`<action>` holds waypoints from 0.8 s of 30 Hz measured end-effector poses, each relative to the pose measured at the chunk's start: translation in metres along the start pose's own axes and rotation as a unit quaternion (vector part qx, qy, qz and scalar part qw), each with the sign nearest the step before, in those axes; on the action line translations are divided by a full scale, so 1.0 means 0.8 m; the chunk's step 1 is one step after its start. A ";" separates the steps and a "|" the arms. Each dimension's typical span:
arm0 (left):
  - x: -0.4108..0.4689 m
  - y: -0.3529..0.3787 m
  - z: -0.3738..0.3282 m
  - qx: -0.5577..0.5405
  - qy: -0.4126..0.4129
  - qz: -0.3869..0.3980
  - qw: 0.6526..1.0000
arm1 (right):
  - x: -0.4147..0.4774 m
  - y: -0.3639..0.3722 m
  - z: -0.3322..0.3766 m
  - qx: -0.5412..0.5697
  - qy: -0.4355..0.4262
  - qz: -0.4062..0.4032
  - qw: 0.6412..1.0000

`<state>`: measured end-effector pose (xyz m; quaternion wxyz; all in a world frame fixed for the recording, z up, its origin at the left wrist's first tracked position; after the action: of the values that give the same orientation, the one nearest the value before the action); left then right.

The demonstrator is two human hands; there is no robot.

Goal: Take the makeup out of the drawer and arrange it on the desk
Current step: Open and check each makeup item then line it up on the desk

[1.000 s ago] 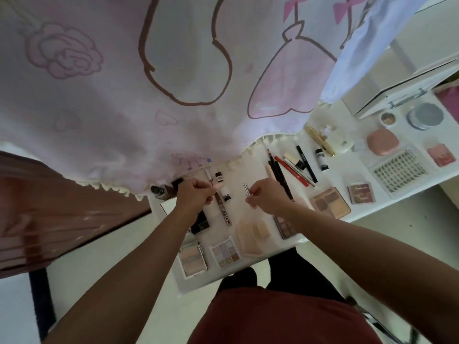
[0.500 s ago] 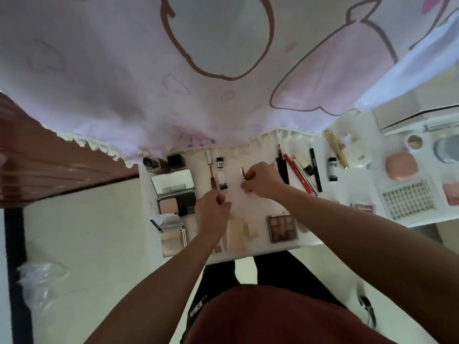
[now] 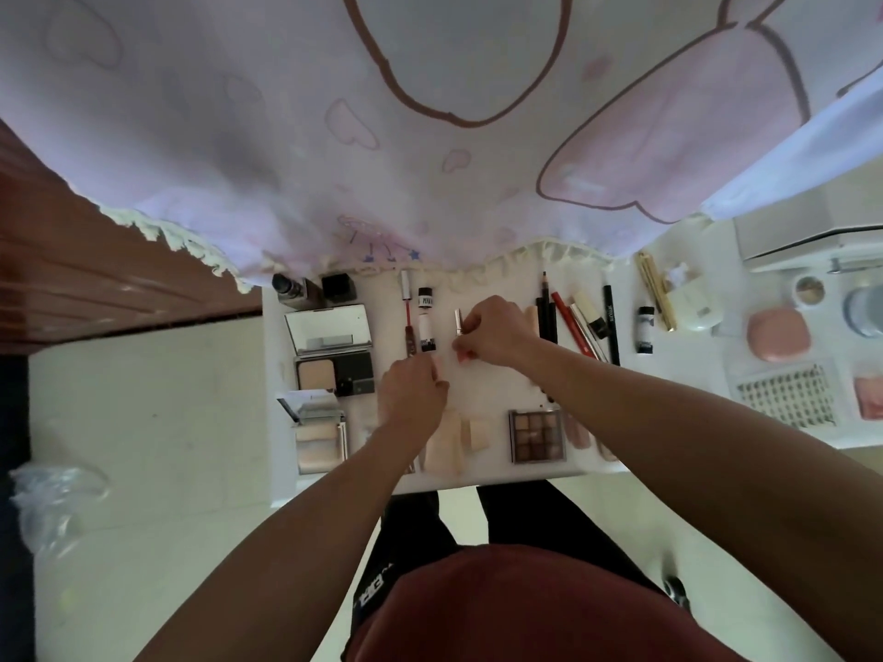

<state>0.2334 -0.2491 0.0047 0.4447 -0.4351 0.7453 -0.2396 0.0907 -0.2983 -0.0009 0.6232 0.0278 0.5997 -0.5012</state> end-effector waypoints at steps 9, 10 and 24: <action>-0.013 -0.008 0.018 -0.041 0.010 -0.023 0.999 | -0.006 0.019 -0.004 0.059 0.050 0.072 0.994; -0.015 -0.012 0.020 -0.040 0.015 -0.028 0.999 | -0.008 0.021 -0.004 0.067 0.058 0.076 0.993; -0.036 -0.074 0.023 0.020 0.106 -0.045 0.993 | -0.041 -0.032 -0.087 0.109 0.120 -0.082 0.983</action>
<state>0.2816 -0.2538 0.0532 0.3607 -0.4316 0.7628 -0.3190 0.0311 -0.2470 0.0198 0.4968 0.1060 0.6120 -0.6061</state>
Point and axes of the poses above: each hand's wrist, its own x-axis towards the middle knuckle, its own y-axis out of the palm, z = x × y, the point moved 2 cm from there along x, towards the middle knuckle, and after that the axes turned 12 degrees about y, right-handed, at the moved point
